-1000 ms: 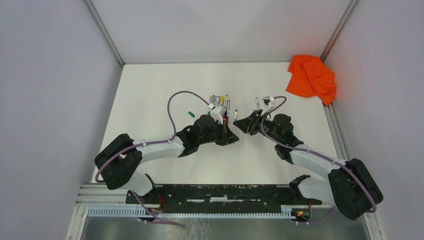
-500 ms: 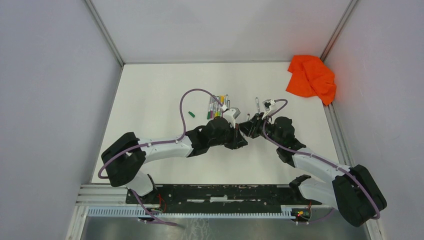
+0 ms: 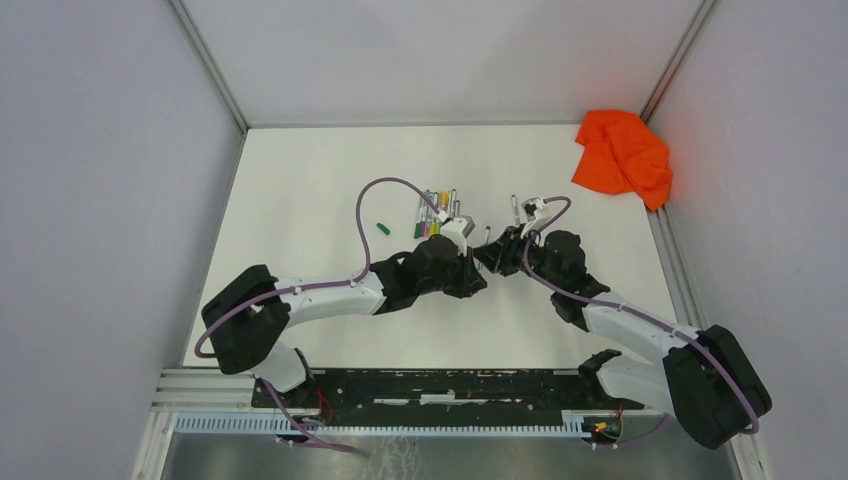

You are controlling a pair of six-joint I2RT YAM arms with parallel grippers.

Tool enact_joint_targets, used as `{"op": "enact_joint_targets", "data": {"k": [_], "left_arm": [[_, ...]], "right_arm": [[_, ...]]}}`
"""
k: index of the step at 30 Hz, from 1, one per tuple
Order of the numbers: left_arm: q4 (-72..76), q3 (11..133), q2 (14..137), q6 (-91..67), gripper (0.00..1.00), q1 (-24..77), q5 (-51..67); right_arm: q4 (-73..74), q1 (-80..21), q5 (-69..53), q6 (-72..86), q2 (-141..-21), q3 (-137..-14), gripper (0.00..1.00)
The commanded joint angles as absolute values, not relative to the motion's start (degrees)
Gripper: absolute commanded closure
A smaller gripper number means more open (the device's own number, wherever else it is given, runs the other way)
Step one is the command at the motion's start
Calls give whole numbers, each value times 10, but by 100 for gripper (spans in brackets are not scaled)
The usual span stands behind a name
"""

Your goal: Open the pen caps

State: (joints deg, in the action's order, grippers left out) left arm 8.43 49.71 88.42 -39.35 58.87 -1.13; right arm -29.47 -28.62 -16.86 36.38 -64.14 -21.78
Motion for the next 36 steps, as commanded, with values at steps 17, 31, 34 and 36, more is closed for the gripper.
{"op": "enact_joint_targets", "data": {"k": [17, 31, 34, 36], "left_arm": [[187, 427, 846, -360, 98, 538, 75], [413, 335, 817, -417, 98, 465, 355], [389, 333, 811, -412, 98, 451, 332], [302, 352, 795, -394, 98, 444, 250]], "right_arm": [[-432, -246, -202, 389, -733, -202, 100], [-817, -117, -398, 604, -936, -259, 100], [-786, -117, -394, 582, -951, -283, 100], [-663, -117, -373, 504, -934, -309, 100]]}}
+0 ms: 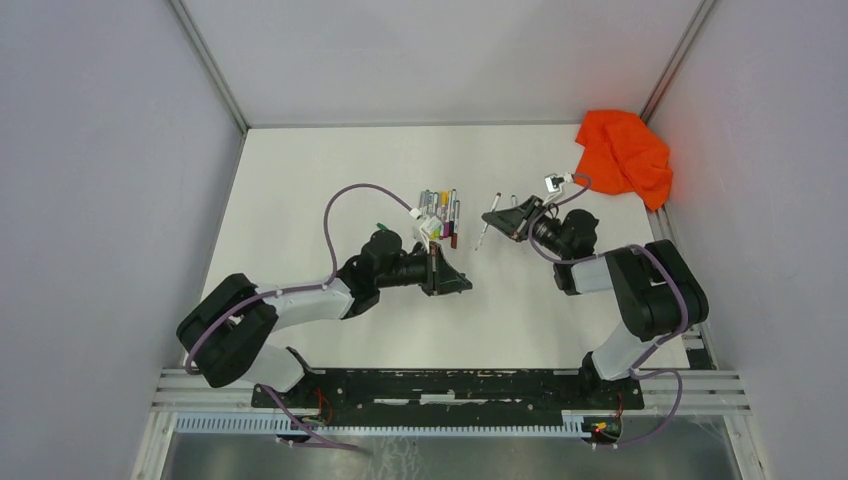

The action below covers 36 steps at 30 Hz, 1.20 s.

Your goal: Open the pen caps

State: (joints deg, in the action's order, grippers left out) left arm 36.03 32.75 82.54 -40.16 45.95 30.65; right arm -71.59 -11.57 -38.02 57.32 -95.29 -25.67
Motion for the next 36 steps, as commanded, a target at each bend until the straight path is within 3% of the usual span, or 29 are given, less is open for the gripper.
{"op": "enact_joint_targets", "data": {"k": [1, 5, 9, 16, 29, 36], "left_arm": [[241, 368, 787, -385, 98, 444, 180], [44, 422, 769, -413, 98, 439, -88], [-109, 479, 794, -479, 98, 409, -238], [-174, 509, 883, -533, 98, 314, -213], [-118, 526, 961, -556, 98, 216, -109], [-97, 528, 987, -566, 85, 202, -85]], "right_arm": [[-592, -118, -353, 461, -924, -328, 100], [-317, -121, -241, 298, -890, -412, 100], [-132, -121, -120, 220, -898, -491, 100], [33, -121, 18, 144, -949, -589, 100], [112, -122, 90, 92, -1054, -689, 100], [134, -122, 85, 82, -1093, -731, 100]]}}
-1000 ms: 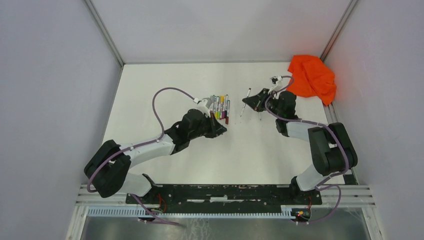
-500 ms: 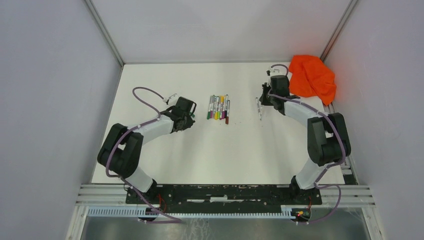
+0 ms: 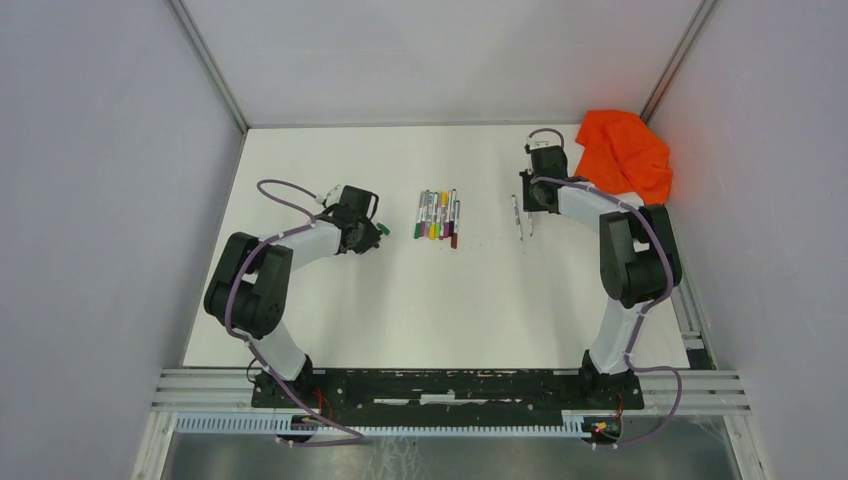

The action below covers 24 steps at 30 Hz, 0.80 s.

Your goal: Open the pen caps

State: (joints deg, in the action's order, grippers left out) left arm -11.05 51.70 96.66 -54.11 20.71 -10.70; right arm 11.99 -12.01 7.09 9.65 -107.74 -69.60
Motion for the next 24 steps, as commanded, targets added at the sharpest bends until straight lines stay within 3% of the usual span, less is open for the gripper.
{"op": "enact_joint_targets", "data": {"k": [1, 7, 16, 24], "left_arm": [[-98, 529, 990, -566, 83, 201, -83], [-93, 527, 995, -567, 73, 197, -79], [-93, 520, 999, -569, 61, 193, -80], [-91, 507, 984, -574, 43, 193, -86]], "right_arm": [[134, -122, 83, 81, -1096, -733, 99], [138, -121, 69, 82, -1116, -747, 93], [144, -122, 60, 84, -1134, -765, 76], [140, -123, 73, 80, -1122, -761, 66]]}}
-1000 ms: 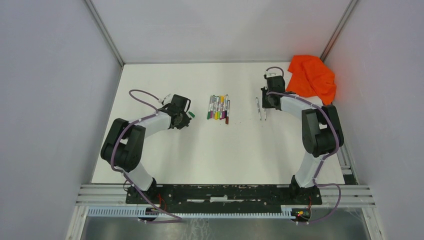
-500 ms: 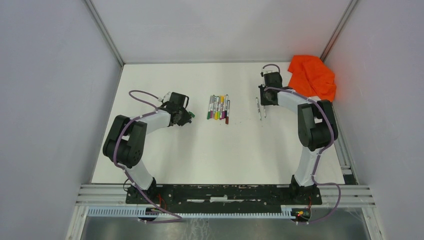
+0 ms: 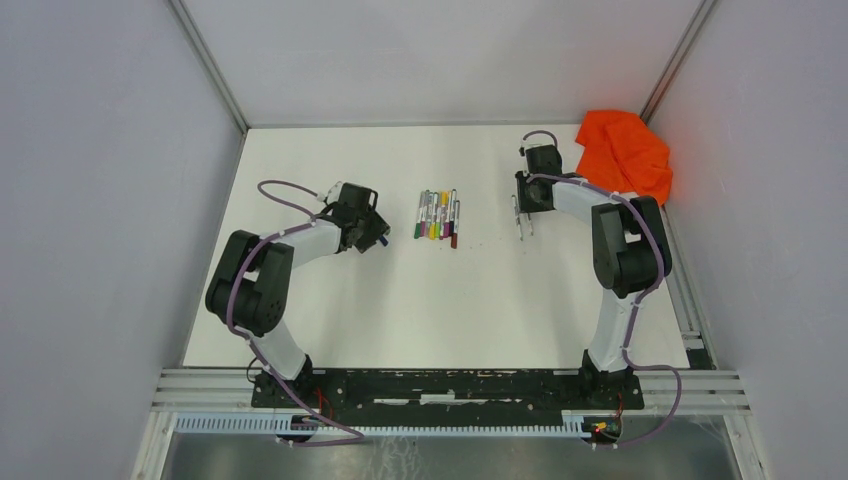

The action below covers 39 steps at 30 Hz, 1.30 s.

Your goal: Open the pen caps

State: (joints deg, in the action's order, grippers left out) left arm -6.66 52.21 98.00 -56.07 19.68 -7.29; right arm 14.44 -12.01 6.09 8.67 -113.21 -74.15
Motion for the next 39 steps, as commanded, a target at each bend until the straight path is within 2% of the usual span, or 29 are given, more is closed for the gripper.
{"op": "enact_joint_targets", "data": {"k": [1, 6, 14, 23, 39], "left_arm": [[-92, 506, 982, -574, 41, 193, -87], [-102, 508, 965, -571, 31, 193, -90], [-113, 505, 930, -570, 24, 193, -97], [-118, 496, 885, -568, 23, 193, -101], [-95, 468, 827, -528, 23, 209, -83]], "right_arm": [[139, -124, 73, 80, -1119, -761, 65], [134, -127, 82, 79, -1101, -764, 61], [138, -140, 103, 71, -1070, -769, 58], [151, -192, 121, 81, -1068, -794, 58], [172, -294, 116, 184, -1174, -878, 58]]}}
